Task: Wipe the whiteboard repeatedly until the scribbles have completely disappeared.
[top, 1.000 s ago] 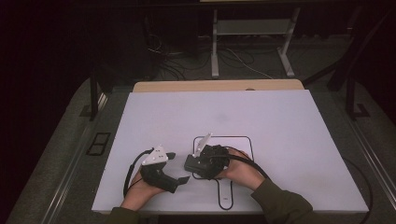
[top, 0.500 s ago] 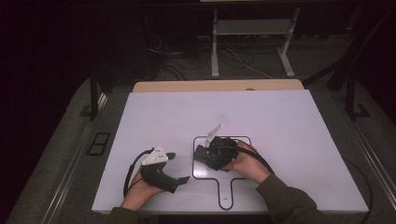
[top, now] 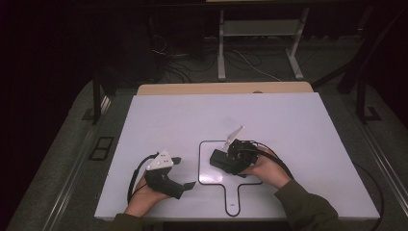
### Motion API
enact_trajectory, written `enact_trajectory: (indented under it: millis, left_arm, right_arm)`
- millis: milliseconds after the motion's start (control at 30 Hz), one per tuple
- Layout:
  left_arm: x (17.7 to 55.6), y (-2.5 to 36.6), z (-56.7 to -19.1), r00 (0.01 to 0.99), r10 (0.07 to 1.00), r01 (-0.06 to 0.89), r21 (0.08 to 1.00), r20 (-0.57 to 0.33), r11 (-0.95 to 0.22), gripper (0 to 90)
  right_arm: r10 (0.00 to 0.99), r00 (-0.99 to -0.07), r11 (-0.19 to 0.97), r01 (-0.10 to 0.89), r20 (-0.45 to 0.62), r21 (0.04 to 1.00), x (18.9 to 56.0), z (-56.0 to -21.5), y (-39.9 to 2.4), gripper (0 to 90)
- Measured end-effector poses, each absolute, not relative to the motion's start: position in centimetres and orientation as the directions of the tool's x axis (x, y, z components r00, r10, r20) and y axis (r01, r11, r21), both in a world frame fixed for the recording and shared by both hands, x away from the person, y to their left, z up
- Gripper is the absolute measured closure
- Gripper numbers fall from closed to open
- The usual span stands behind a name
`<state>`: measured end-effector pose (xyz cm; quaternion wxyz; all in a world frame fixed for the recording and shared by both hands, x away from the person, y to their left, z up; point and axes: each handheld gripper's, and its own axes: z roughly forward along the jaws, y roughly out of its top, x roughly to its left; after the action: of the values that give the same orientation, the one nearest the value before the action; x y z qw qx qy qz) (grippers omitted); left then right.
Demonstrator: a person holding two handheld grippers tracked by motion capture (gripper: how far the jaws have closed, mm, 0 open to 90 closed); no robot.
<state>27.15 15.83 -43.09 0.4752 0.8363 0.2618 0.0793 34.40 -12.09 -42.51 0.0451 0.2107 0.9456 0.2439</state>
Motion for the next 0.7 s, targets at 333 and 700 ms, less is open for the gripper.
enact_trajectory:
  millis: [333, 700]
  left_arm:
    - [27.1, 15.9, -43.1, 0.849, 0.515, 0.363, 0.838, -0.118, -0.407, 0.0]
    - [27.2, 15.8, -43.1, 0.852, 0.510, 0.360, 0.838, -0.116, -0.411, 0.0]
  right_arm:
    - [0.341, -0.940, 0.825, 0.306, 0.013, 0.474, 32.1, -42.5, -12.0, 38.8]
    - [0.496, -0.868, 0.767, 0.433, -0.009, 0.473, 34.8, -42.5, -15.7, 38.8]
